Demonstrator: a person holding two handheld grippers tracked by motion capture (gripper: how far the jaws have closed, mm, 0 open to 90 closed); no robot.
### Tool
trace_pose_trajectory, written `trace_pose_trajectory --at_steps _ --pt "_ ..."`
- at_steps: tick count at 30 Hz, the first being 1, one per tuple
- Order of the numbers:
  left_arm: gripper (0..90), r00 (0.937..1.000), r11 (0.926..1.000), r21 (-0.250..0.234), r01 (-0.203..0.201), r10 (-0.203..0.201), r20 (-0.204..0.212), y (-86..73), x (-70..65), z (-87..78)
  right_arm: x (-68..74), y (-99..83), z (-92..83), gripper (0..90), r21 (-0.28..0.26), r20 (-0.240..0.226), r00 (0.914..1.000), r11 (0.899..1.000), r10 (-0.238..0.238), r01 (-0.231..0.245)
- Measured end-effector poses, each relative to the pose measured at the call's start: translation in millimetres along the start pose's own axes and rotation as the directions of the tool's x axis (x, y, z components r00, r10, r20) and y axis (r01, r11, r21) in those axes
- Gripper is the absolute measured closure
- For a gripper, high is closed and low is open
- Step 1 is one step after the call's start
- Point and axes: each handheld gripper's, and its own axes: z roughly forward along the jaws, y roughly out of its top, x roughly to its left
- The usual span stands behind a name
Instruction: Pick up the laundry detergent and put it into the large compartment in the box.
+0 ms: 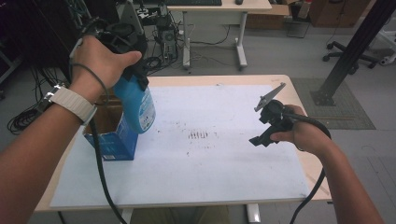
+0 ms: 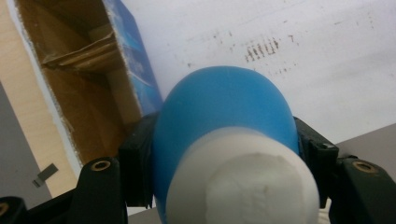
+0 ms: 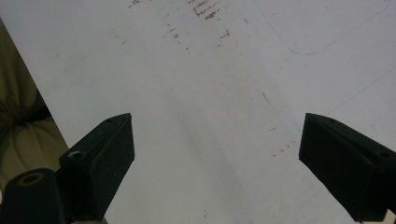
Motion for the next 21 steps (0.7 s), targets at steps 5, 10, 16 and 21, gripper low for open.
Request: trace_pose_trajectory --at_steps 5,10,16,21 --pt "37.3 0.9999 0.9999 0.001 0.017 -0.017 0.001 0.2 6.7 -3.0 -0.5 -0.3 -0.5 10.7 0.0 0.0 1.0 1.0 0.0 0.0" --pt "37.3 0.9995 0.9995 0.005 0.03 -0.03 -0.009 1.2 11.2 -4.8 -0.5 0.4 0.1 10.7 0.003 0.002 1.0 1.0 -0.009 0.009" --pt "37.3 0.9983 0.9983 -0.003 0.059 -0.059 0.002 2.2 19.3 -10.6 -1.0 1.2 1.0 10.7 0.003 -0.001 1.0 1.0 -0.007 0.007" --pt "37.3 0.9968 0.9968 -0.005 0.08 -0.08 -0.011 2.0 25.9 -12.9 -1.1 1.3 0.9 10.7 0.004 -0.003 1.0 1.0 -0.008 0.008"
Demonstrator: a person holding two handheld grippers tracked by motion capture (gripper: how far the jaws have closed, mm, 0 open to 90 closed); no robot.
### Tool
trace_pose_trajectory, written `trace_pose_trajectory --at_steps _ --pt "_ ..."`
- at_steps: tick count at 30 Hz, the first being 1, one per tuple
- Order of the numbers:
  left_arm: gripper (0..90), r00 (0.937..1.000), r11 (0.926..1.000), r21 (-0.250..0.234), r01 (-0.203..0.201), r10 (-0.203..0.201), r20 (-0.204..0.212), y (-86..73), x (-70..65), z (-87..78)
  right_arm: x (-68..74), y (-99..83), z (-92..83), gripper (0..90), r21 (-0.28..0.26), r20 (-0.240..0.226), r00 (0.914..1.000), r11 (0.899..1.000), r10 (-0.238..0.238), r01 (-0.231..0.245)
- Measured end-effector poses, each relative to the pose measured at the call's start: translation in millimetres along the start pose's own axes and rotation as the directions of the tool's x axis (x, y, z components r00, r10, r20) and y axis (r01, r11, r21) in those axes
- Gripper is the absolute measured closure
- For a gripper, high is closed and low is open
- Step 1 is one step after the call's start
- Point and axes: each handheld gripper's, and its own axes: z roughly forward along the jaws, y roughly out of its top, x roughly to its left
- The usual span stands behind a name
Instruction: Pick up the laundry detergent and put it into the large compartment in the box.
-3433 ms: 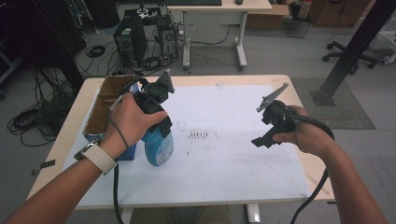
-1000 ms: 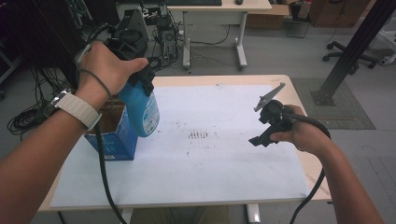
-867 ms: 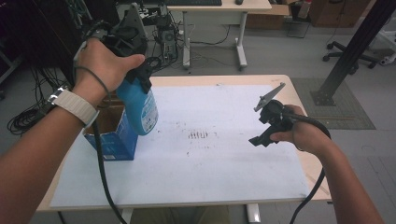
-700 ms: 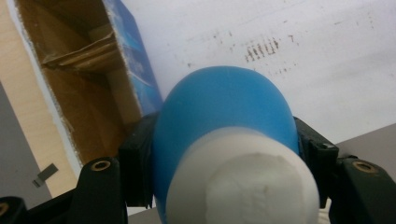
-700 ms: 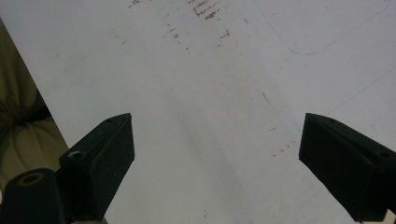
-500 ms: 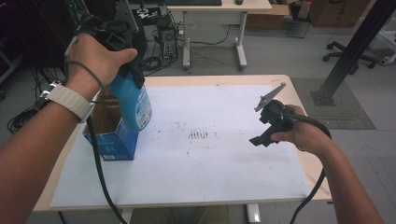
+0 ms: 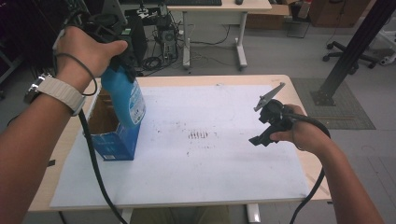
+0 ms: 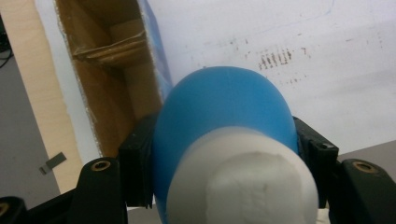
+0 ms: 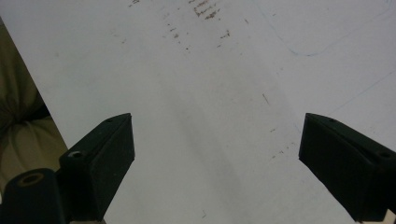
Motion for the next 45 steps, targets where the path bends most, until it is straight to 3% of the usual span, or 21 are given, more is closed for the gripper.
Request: trace_pose_trajectory --at_steps 19,45 --pt "37.3 0.9982 0.998 -0.027 0.056 -0.057 -0.02 -1.5 19.2 -17.3 -0.8 0.1 -1.0 10.7 -0.001 0.001 1.0 1.0 0.0 0.0" --pt "37.3 0.9908 0.9909 -0.049 0.125 -0.127 -0.046 -0.8 46.8 -17.7 -3.8 0.4 2.7 10.7 0.006 -0.005 1.0 1.0 0.005 -0.005"
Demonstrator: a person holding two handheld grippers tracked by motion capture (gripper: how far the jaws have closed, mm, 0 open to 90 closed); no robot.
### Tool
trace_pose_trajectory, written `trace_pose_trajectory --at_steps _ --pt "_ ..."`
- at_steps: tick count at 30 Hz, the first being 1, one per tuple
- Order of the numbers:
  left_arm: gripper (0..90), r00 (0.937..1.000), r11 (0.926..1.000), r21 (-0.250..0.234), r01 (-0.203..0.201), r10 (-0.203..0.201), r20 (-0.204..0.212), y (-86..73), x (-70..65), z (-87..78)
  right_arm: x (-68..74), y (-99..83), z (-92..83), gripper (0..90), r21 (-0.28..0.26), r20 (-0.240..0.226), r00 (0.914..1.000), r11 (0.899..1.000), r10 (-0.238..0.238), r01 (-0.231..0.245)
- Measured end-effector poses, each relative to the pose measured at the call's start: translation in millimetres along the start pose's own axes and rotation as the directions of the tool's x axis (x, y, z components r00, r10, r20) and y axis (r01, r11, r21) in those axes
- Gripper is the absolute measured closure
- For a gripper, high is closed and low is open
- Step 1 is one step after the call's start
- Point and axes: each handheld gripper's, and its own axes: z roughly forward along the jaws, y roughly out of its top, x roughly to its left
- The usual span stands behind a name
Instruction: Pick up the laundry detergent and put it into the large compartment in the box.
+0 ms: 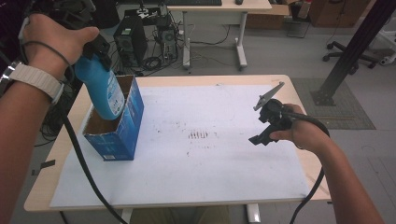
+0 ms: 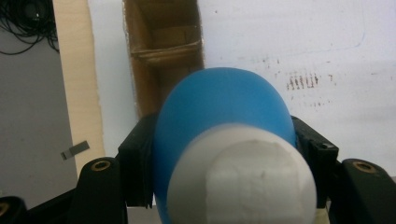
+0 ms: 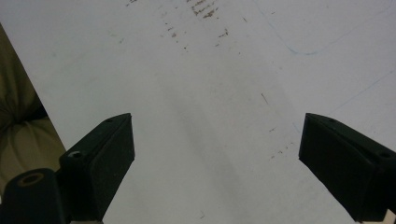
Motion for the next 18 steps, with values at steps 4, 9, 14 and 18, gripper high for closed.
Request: trace_pose_trajectory --at_steps 4,9,14,18 --pt "37.3 0.9999 1.0 0.0 0.004 -0.004 -0.016 0.5 3.1 2.7 -0.3 0.1 0.4 10.7 0.002 0.0 1.0 1.0 0.0 0.0" --pt "37.3 0.9996 0.9999 -0.002 0.017 -0.017 -0.023 1.3 8.7 7.0 -0.4 -0.9 0.8 10.7 0.003 0.001 1.0 1.0 0.001 -0.001" --pt "37.3 0.9987 0.9997 -0.004 0.024 -0.025 -0.044 2.2 13.4 11.6 -1.4 -3.8 0.5 10.7 0.007 0.006 1.0 1.0 0.006 -0.007" --pt "37.3 0.9987 0.9996 -0.002 0.028 -0.028 -0.042 2.4 16.1 16.4 -2.1 -4.5 0.4 10.7 0.008 0.008 0.9999 1.0 0.01 -0.01"
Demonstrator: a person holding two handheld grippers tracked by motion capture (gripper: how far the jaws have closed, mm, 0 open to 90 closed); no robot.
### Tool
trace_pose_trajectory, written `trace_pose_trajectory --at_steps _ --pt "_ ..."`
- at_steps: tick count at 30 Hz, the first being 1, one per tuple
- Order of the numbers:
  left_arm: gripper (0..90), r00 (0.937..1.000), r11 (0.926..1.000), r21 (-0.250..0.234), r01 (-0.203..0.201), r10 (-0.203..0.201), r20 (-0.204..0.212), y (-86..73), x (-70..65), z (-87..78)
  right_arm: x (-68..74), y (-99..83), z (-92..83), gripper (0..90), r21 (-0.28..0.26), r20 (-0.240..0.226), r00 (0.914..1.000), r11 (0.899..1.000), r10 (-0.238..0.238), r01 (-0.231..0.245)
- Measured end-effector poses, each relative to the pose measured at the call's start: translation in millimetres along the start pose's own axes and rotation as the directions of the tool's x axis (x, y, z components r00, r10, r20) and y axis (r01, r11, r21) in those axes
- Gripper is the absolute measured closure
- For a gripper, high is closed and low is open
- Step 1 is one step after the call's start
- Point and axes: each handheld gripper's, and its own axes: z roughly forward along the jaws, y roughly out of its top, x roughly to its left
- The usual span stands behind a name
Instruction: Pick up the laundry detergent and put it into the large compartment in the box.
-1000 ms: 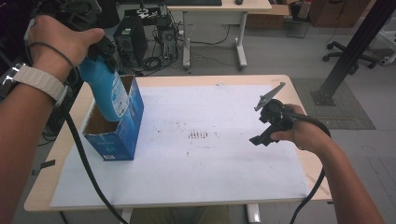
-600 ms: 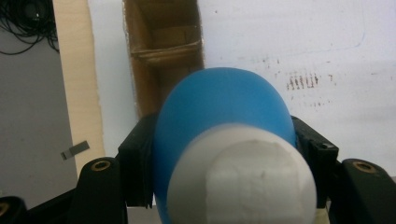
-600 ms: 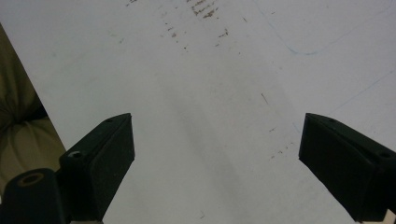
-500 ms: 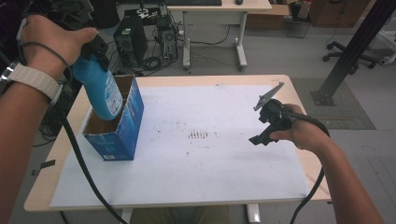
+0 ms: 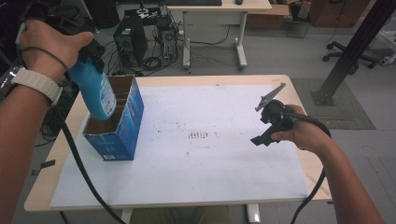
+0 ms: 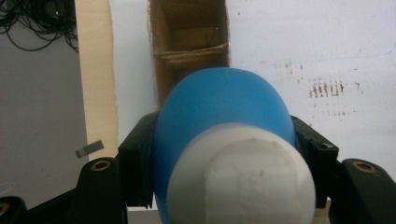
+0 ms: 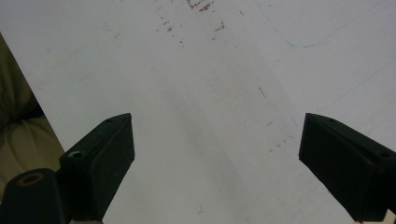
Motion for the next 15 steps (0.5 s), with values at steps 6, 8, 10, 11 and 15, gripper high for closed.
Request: trace_pose_trajectory --at_steps 6,8,10,11,15 --pt "37.3 1.0 1.0 0.009 0.0 0.0 0.0 0.4 2.5 9.2 0.9 1.2 1.4 10.7 -0.003 -0.005 1.0 1.0 -0.001 0.001" --pt "37.3 1.0 1.0 0.006 0.004 -0.004 0.005 0.2 4.3 11.8 0.4 0.9 1.6 10.7 -0.001 -0.004 1.0 1.0 0.0 0.0" --pt "37.3 0.9999 1.0 0.006 0.008 -0.008 0.007 0.2 5.9 14.2 -0.1 0.4 1.5 10.7 -0.002 -0.004 1.0 1.0 0.001 -0.001" --pt "37.2 1.0 0.9999 0.009 0.006 -0.006 0.005 0.3 6.6 15.4 -0.2 0.3 1.4 10.7 -0.001 -0.004 1.0 1.0 0.0 0.0" --pt "37.3 1.0 0.9999 0.012 0.005 -0.005 -0.005 0.3 8.3 20.6 -0.2 0.1 1.1 10.7 0.0 -0.002 1.0 1.0 0.001 -0.001"
